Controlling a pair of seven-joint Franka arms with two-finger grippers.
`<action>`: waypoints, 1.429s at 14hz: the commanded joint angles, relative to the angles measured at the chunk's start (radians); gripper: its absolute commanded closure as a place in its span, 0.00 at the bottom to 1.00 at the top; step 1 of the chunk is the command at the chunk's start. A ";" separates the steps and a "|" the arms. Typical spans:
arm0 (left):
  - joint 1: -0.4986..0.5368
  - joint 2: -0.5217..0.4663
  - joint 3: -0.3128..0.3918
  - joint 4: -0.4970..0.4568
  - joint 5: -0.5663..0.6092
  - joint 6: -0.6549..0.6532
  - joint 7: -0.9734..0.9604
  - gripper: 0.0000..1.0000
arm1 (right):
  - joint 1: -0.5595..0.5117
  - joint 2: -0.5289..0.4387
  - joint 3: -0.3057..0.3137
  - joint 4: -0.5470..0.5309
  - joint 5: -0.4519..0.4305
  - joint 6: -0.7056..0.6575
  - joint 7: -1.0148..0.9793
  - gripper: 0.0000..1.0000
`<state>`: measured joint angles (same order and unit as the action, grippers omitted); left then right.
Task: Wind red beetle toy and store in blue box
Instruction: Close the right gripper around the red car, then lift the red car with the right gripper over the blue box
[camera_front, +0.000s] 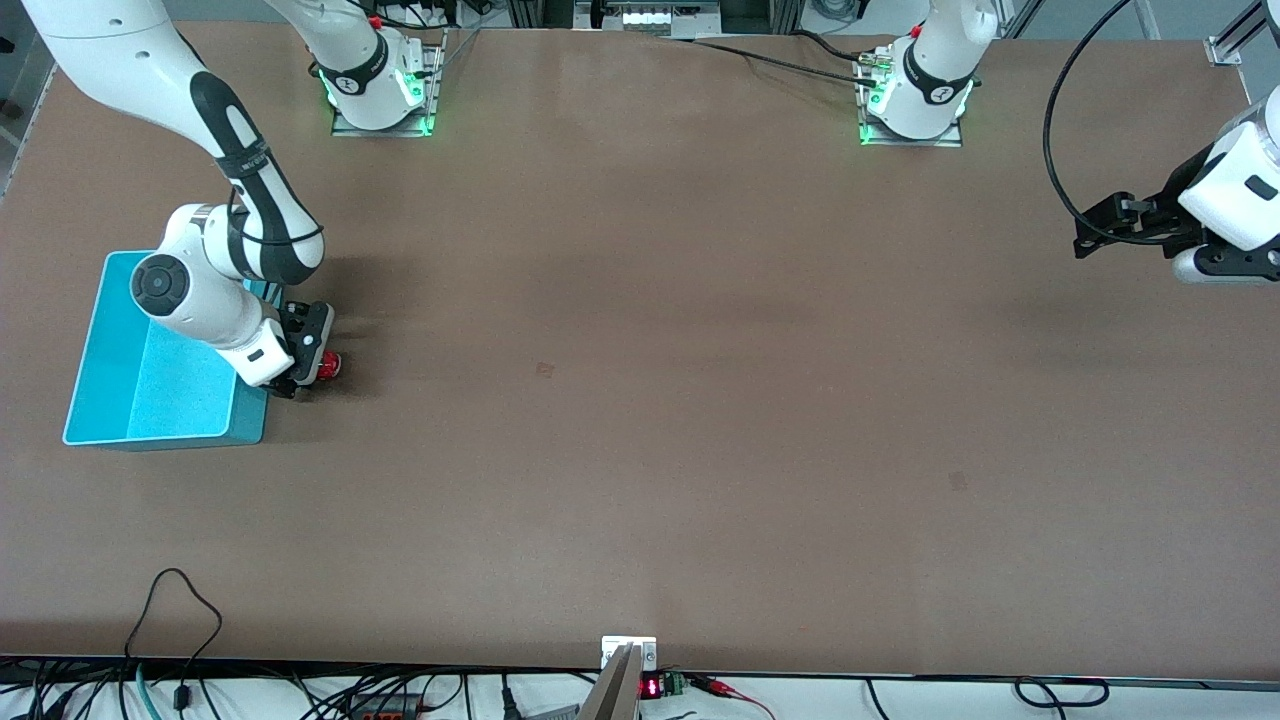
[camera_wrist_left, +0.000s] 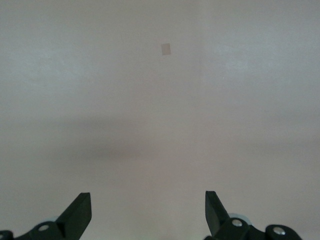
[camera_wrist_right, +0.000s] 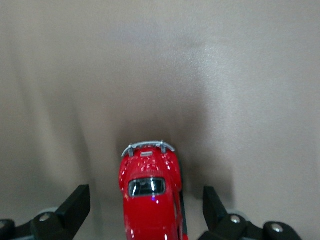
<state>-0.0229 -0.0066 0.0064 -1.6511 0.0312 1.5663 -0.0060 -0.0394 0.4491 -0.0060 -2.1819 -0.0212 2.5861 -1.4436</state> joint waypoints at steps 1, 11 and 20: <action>0.009 -0.012 -0.011 0.005 -0.013 0.003 0.067 0.00 | -0.011 0.008 0.006 0.001 -0.010 0.020 -0.020 0.21; 0.009 -0.013 -0.013 0.008 -0.051 0.001 0.072 0.00 | 0.087 -0.128 0.009 0.063 0.015 -0.053 0.240 0.82; 0.003 -0.013 -0.013 0.011 -0.051 -0.005 0.069 0.00 | -0.012 -0.233 -0.015 0.162 0.113 -0.322 1.113 0.80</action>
<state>-0.0226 -0.0094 -0.0008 -1.6480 -0.0091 1.5700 0.0454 0.0072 0.2240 -0.0276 -2.0305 0.0761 2.2919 -0.4946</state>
